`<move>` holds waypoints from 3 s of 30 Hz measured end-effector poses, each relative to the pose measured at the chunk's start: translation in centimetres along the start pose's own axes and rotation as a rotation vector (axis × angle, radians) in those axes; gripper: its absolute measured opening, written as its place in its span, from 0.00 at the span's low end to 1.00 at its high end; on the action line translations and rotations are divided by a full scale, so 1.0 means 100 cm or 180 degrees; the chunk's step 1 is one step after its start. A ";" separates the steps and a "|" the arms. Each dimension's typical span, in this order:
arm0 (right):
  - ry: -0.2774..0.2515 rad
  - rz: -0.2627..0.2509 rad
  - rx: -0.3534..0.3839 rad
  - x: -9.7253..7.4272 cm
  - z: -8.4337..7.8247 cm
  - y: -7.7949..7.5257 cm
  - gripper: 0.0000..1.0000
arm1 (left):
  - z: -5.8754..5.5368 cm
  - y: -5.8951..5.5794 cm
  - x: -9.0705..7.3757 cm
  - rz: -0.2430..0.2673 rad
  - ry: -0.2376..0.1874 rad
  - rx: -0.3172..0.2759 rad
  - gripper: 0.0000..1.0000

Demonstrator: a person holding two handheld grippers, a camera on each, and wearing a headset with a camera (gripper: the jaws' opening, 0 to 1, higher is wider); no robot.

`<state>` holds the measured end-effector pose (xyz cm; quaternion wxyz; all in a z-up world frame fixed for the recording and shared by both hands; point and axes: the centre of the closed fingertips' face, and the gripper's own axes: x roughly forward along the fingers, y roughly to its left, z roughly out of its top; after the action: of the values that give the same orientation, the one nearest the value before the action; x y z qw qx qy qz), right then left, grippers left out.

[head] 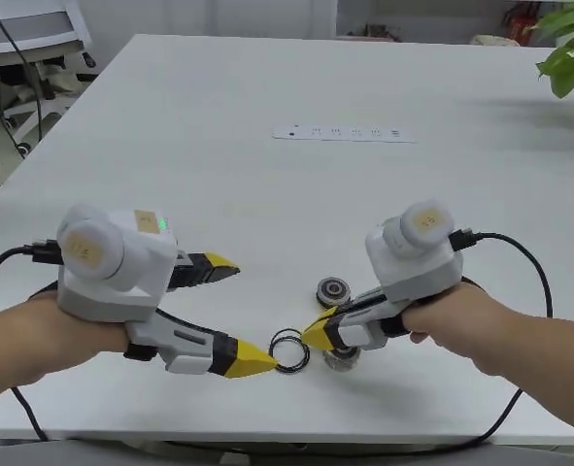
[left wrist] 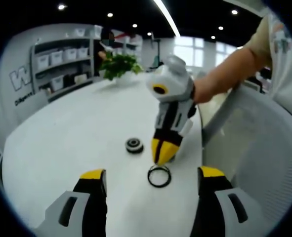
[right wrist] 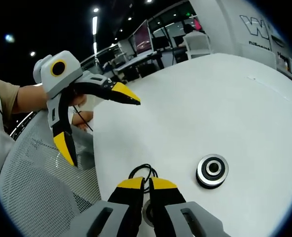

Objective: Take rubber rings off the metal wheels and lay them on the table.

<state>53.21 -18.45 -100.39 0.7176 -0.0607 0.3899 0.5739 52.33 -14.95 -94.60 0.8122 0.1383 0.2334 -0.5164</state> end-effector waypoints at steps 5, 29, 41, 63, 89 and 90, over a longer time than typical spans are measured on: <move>-0.0019 0.0008 -0.0001 -0.002 0.000 0.000 0.06 | -0.001 0.000 0.001 -0.0002 0.0017 -0.0008 0.76; -0.0504 -0.0410 0.0068 -0.047 0.019 -0.038 0.21 | 0.012 0.023 0.014 0.0033 -0.0035 -0.0173 0.74; -0.0508 -0.0659 -0.0012 -0.054 0.009 -0.062 0.25 | 0.014 0.036 0.034 0.0065 0.0001 -0.0164 0.71; -0.0529 -0.0721 -0.0284 -0.043 -0.004 -0.084 0.26 | 0.010 0.043 0.076 0.0065 0.0039 -0.0267 0.57; -0.0494 -0.0684 -0.0409 -0.031 -0.006 -0.084 0.17 | 0.012 0.040 0.106 0.0012 0.0096 -0.0301 0.35; -0.0496 -0.0680 -0.0403 -0.031 -0.006 -0.084 0.17 | 0.011 0.041 0.106 0.0010 0.0101 -0.0296 0.34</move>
<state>60.08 -23.99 -101.88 0.7974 -0.1022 0.2874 0.5207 60.06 -21.97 -99.29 0.8148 0.1090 0.2698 -0.5015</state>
